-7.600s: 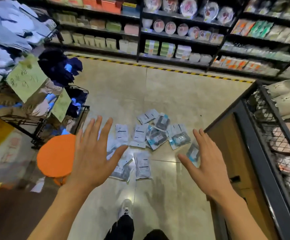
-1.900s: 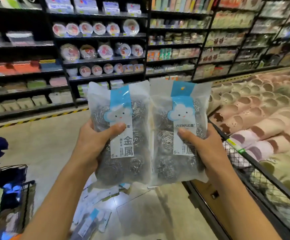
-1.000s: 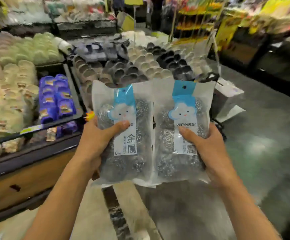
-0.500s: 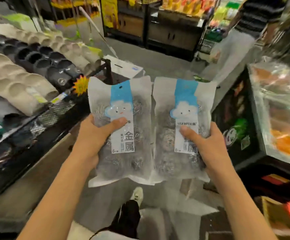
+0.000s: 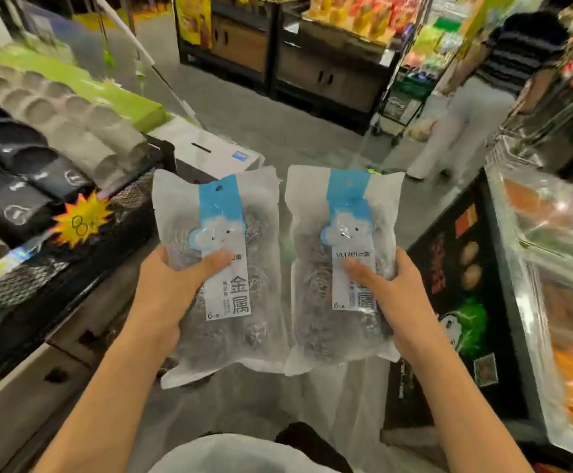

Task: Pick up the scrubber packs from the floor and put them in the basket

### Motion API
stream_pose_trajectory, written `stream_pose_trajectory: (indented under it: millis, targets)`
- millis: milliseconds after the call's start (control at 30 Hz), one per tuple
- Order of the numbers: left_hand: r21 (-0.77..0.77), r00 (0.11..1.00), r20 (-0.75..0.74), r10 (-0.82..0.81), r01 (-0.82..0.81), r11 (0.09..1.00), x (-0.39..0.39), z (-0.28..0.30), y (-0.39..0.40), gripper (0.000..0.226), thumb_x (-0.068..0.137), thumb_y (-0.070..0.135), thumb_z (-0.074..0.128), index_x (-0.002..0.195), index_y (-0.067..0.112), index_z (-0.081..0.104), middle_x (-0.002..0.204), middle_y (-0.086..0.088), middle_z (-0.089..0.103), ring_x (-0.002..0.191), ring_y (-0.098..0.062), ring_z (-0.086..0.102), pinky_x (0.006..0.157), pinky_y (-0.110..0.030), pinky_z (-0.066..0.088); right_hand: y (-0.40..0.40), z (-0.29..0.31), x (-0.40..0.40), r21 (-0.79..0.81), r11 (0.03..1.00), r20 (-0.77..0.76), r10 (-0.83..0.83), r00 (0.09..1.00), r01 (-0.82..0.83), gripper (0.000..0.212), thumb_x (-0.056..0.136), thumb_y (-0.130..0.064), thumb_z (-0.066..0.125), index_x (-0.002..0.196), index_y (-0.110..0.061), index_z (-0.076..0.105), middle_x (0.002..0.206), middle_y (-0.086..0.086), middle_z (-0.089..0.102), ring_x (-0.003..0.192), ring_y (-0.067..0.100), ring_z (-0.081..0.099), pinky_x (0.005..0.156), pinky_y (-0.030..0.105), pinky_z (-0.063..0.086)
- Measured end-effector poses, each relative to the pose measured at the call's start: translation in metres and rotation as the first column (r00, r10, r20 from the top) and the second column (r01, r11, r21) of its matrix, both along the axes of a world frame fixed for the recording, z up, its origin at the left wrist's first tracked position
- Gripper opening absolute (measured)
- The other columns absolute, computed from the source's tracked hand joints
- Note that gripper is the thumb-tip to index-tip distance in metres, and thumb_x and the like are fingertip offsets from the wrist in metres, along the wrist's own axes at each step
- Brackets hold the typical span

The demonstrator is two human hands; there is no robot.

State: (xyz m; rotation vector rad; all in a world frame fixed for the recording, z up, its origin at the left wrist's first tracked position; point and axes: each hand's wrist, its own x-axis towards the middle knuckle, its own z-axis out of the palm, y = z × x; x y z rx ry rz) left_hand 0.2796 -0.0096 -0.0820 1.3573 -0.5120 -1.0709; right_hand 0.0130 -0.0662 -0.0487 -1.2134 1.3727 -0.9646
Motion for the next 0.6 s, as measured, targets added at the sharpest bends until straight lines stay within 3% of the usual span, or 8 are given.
stream_pose_trajectory:
  millis: [133, 200, 333, 433, 600]
  targets:
    - [0.014, 0.993, 0.002, 0.116, -0.116, 0.993, 0.011, -0.013, -0.048, 0.064, 0.062, 0.024, 0.088, 0.123, 0.017, 0.068, 0.103, 0.0, 0.081, 0.09, -0.021, 0.079, 0.077, -0.041, 0.062, -0.079, -0.015, 0.017, 0.058, 0.993, -0.026, 0.108, 0.994, -0.106, 0.051, 0.078, -0.032, 0.087, 0.122, -0.023, 0.063, 0.107, -0.001, 0.08, 0.094, 0.019, 0.078, 0.085, 0.046, 0.063]
    - [0.024, 0.985, -0.012, 0.172, -0.171, 0.985, 0.018, -0.019, -0.071, 0.061, 0.065, 0.022, 0.088, 0.123, 0.017, 0.068, 0.102, 0.0, 0.081, 0.089, -0.021, 0.079, 0.071, -0.038, 0.064, -0.12, -0.024, 0.031, 0.079, 0.98, -0.027, 0.184, 0.983, -0.182, 0.049, 0.08, -0.03, 0.087, 0.122, -0.022, 0.062, 0.106, -0.001, 0.08, 0.092, 0.018, 0.078, 0.082, 0.041, 0.064]
    - [0.066, 0.942, 0.004, 0.336, -0.336, 0.94, 0.035, -0.037, -0.112, 0.056, 0.072, 0.016, 0.088, 0.124, 0.015, 0.068, 0.105, -0.002, 0.08, 0.092, -0.023, 0.078, 0.076, -0.04, 0.064, -0.209, -0.044, 0.072, 0.094, 0.934, -0.033, 0.35, 0.936, -0.346, 0.048, 0.075, -0.03, 0.088, 0.116, -0.02, 0.063, 0.104, 0.001, 0.079, 0.088, 0.017, 0.078, 0.073, 0.034, 0.063]
    - [0.113, 0.861, 0.021, 0.509, -0.508, 0.854, 0.046, -0.05, -0.134, 0.063, 0.066, 0.023, 0.088, 0.125, 0.015, 0.068, 0.106, 0.0, 0.08, 0.092, -0.02, 0.078, 0.077, -0.038, 0.064, -0.267, -0.059, 0.114, 0.108, 0.874, -0.008, 0.477, 0.879, -0.473, 0.055, 0.071, -0.03, 0.088, 0.119, -0.02, 0.063, 0.106, 0.001, 0.079, 0.089, 0.017, 0.078, 0.07, 0.031, 0.064]
    - [0.22, 0.695, -0.008, 0.719, -0.701, 0.679, 0.059, -0.083, -0.145, 0.064, 0.062, 0.025, 0.088, 0.122, 0.015, 0.069, 0.105, -0.003, 0.08, 0.092, -0.025, 0.078, 0.08, -0.044, 0.063, -0.327, -0.094, 0.18, 0.175, 0.696, 0.005, 0.707, 0.707, -0.697, 0.066, 0.065, -0.042, 0.088, 0.125, -0.026, 0.062, 0.112, -0.003, 0.078, 0.1, 0.018, 0.077, 0.085, 0.041, 0.062]
